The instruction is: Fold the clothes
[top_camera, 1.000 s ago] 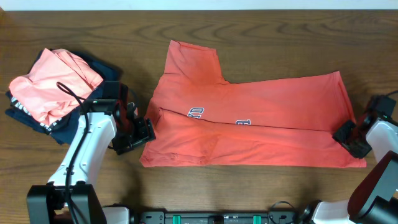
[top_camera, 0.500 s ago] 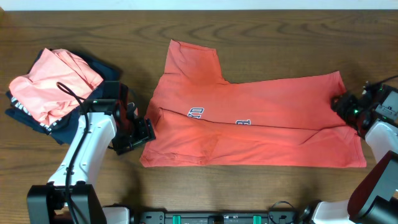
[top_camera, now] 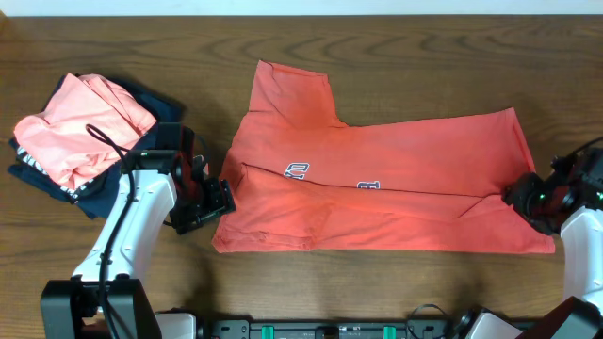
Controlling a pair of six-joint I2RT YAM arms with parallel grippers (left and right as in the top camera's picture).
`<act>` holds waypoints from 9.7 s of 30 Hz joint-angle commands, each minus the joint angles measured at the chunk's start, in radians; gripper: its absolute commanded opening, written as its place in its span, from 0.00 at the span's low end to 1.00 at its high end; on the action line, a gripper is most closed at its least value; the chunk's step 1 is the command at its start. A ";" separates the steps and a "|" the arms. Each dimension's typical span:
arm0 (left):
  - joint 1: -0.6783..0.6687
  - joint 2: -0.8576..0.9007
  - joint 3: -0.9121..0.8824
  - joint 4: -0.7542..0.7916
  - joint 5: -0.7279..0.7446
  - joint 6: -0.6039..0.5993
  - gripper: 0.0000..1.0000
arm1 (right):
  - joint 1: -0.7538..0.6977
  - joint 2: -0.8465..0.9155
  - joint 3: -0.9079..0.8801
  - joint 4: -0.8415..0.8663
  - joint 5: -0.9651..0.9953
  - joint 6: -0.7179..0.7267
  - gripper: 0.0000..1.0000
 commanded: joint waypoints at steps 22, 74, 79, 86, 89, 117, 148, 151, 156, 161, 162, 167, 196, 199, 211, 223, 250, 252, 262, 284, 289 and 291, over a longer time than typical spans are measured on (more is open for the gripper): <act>0.000 -0.010 0.003 -0.006 -0.006 -0.002 0.74 | 0.023 0.270 -0.087 0.551 -0.136 0.061 0.54; -0.183 0.697 0.384 1.078 0.021 0.142 0.81 | 0.194 0.017 0.216 -0.196 -0.118 -0.166 0.76; -0.206 0.699 0.384 1.077 0.021 0.141 0.46 | 0.194 0.017 0.216 -0.187 -0.118 -0.167 0.72; -0.181 0.669 0.384 1.043 0.021 0.064 0.06 | 0.194 0.023 0.216 -0.169 -0.081 -0.166 0.47; -0.173 0.614 0.384 1.004 0.030 0.053 0.06 | 0.194 0.056 0.217 -0.158 -0.061 -0.166 0.45; -0.173 0.327 0.384 0.423 0.146 0.055 0.06 | 0.231 0.771 0.563 0.362 0.186 -0.023 0.65; -0.172 0.138 0.381 -0.154 0.128 0.073 0.06 | 0.084 0.489 0.646 -0.539 0.369 -0.095 0.01; -0.172 0.139 0.358 -0.195 0.122 0.074 0.06 | 0.073 0.489 0.617 -0.596 0.388 -0.095 0.01; -0.172 0.139 0.315 -0.199 0.123 0.073 0.06 | 0.065 0.489 0.569 -0.583 0.388 -0.090 0.08; -0.172 0.139 0.310 -0.282 0.123 0.073 0.32 | 0.063 0.489 0.561 -0.584 0.388 -0.091 0.40; -0.172 0.139 0.310 -0.296 0.122 0.074 0.36 | 0.061 0.489 0.561 -0.586 0.388 -0.091 0.46; -0.172 0.139 0.310 -0.297 0.122 0.073 0.37 | 0.054 0.489 0.552 -0.565 0.348 -0.096 0.59; -0.172 0.139 0.310 -0.267 0.122 0.073 0.39 | -0.063 0.490 0.253 -0.142 0.121 -0.219 0.02; -0.172 0.139 0.310 -0.267 0.122 0.073 0.39 | -0.063 0.490 0.258 -0.150 0.137 -0.219 0.06; -0.172 0.139 0.310 -0.267 0.122 0.073 0.39 | -0.065 0.491 0.279 -0.143 0.182 -0.397 0.66; -0.172 0.139 0.310 -0.267 0.122 0.073 0.39 | -0.077 0.491 0.267 -0.074 0.189 -0.548 0.72; -0.172 0.139 0.310 -0.229 0.122 0.073 0.39 | 0.002 0.410 0.509 -0.385 0.030 -0.354 0.01; -0.172 0.139 0.310 -0.229 0.122 0.074 0.39 | 0.056 0.385 0.511 -0.438 0.030 -0.351 0.01; -0.172 0.139 0.310 -0.229 0.122 0.074 0.39 | 0.397 0.370 0.500 -0.584 0.030 -0.174 0.01; -0.172 0.139 0.310 -0.230 0.122 0.074 0.39 | 0.939 0.378 0.496 -0.424 0.079 0.030 0.86; -0.172 0.140 0.310 -0.221 -0.016 0.073 0.58 | 0.882 0.378 0.496 -0.476 0.245 0.064 0.89; -0.172 0.140 0.309 -0.204 -0.075 0.073 0.66 | 0.853 0.378 0.496 -0.491 0.278 0.063 0.90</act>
